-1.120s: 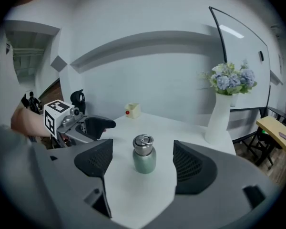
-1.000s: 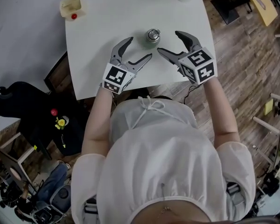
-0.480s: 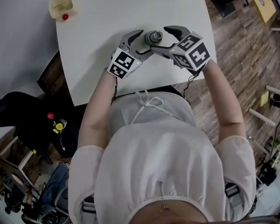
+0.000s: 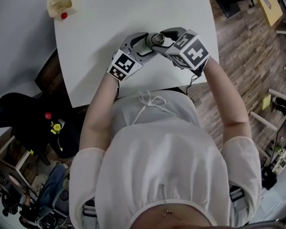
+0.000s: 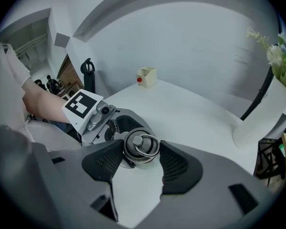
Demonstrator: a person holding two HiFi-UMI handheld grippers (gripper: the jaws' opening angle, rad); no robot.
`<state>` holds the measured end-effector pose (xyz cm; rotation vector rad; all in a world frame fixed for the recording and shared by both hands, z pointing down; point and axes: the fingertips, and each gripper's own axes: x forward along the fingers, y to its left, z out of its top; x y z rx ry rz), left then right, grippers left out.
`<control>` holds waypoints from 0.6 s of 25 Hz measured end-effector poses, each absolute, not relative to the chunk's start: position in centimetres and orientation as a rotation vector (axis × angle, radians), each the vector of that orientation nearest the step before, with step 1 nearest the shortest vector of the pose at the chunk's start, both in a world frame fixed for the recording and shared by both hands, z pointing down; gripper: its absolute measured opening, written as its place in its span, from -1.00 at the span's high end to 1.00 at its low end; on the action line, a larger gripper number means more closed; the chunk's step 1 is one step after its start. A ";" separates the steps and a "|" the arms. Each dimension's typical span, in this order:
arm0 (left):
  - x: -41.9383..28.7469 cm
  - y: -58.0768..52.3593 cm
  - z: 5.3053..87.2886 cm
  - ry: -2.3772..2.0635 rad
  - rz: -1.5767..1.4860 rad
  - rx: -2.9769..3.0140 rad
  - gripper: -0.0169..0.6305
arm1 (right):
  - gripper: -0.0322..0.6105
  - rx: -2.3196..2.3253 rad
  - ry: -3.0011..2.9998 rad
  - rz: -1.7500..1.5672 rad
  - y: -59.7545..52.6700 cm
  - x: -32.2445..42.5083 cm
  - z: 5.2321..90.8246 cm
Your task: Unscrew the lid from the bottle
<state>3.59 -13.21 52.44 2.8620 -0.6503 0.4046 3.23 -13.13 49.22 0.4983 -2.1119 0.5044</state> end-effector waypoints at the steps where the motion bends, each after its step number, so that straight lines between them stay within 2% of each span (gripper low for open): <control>1: 3.6 -13.2 52.4 -0.651 0.403 2.860 -0.07 | 0.11 0.483 -2.108 0.496 -13.1 3.2 49.2; 7: 3.8 -13.0 52.3 -0.645 0.425 2.855 -0.07 | 0.11 0.356 -2.080 0.448 -12.6 3.2 48.7; 15: 3.7 -13.1 52.8 -0.646 0.444 2.839 -0.07 | 0.11 0.002 -2.040 0.212 -12.2 2.7 49.1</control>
